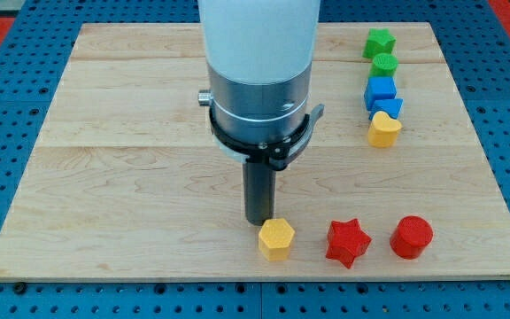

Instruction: Move the yellow heart close to the left side of the yellow hexagon

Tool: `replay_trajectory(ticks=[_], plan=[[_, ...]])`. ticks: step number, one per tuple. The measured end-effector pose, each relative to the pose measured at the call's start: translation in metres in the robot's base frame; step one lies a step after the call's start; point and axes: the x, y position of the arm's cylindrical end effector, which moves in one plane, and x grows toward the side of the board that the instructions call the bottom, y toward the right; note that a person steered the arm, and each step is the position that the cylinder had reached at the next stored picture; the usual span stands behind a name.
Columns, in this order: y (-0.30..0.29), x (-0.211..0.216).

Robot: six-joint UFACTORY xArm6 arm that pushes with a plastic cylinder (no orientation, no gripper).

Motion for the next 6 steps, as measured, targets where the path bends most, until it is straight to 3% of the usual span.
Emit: replay_trajectory(ticks=[3, 4, 5, 6], plan=[[0.181, -0.077], [0.21, -0.086], [0.21, -0.115], [0.187, -0.115]])
